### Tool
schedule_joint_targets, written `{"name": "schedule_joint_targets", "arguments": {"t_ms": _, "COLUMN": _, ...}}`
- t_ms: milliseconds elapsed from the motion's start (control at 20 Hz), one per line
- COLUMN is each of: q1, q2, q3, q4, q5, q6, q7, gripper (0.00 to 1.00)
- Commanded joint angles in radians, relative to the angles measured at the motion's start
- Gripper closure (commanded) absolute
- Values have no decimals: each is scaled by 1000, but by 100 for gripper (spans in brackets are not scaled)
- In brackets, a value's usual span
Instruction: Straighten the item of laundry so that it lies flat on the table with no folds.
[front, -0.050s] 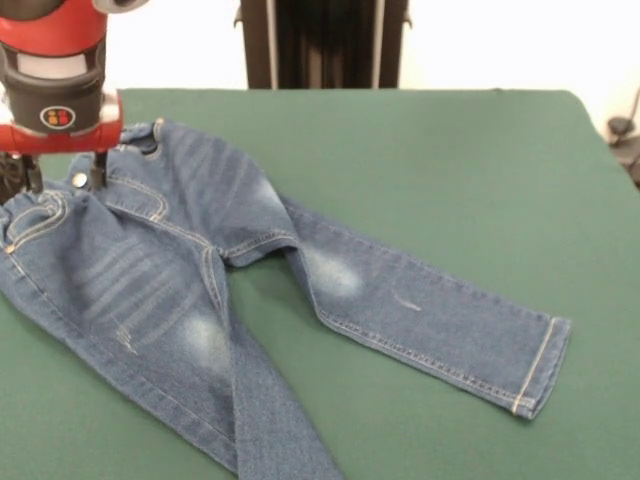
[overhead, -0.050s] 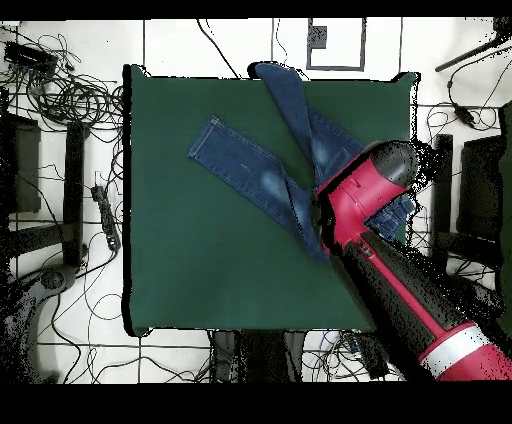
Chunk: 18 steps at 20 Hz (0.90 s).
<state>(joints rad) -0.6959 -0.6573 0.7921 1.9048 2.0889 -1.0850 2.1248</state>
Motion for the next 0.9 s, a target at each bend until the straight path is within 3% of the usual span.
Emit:
{"name": "schedule_joint_targets", "arguments": {"t_ms": 50, "q1": 6, "q2": 102, "q3": 172, "q4": -65, "q5": 81, "q6": 6, "q7": -266, "gripper": 0}}
{"name": "schedule_joint_targets", "arguments": {"t_ms": 600, "q1": 31, "q2": 195, "q3": 210, "q4": -211, "q5": 32, "q6": -79, "q7": -274, "gripper": 0}}
{"name": "schedule_joint_targets", "arguments": {"t_ms": 900, "q1": 49, "q2": 227, "q3": 227, "q4": -232, "q5": 23, "q6": -63, "q7": -207, "gripper": 0}}
